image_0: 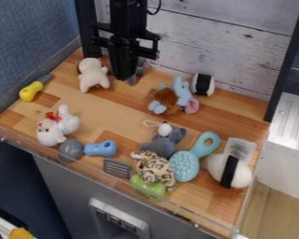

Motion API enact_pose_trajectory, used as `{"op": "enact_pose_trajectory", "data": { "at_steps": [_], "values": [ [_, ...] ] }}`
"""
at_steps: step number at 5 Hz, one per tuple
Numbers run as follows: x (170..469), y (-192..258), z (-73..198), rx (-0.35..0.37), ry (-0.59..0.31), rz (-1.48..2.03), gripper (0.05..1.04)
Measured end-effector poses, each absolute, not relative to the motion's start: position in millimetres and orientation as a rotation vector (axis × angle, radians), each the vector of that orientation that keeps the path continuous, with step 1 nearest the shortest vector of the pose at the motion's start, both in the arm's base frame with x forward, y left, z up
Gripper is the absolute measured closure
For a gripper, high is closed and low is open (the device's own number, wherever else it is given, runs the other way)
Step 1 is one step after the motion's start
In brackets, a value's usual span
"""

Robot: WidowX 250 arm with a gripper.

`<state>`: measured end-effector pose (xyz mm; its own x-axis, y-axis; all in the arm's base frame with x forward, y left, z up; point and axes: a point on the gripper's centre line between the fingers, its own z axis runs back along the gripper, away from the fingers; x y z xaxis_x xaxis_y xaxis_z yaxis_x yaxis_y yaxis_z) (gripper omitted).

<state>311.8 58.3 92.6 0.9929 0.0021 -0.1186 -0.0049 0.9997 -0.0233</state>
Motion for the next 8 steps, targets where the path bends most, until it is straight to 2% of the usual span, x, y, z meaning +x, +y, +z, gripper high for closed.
{"op": "enact_pose_trajectory", "data": {
  "at_steps": [1,2,3,4,6,8],
  "values": [
    [317,49,88,-0.025,0.128,-0.097,0.860],
    [331,26,87,-0.021,0.114,-0.297,0.606],
    [344,5,86,-0.018,0.105,-0.512,0.299],
    [353,-13,87,-0.014,0.096,-0.735,0.086],
    [366,-38,89,-0.004,0.089,-1.119,0.083],
    [380,-42,61,0.000,0.097,-0.970,0.083]
  ]
}}
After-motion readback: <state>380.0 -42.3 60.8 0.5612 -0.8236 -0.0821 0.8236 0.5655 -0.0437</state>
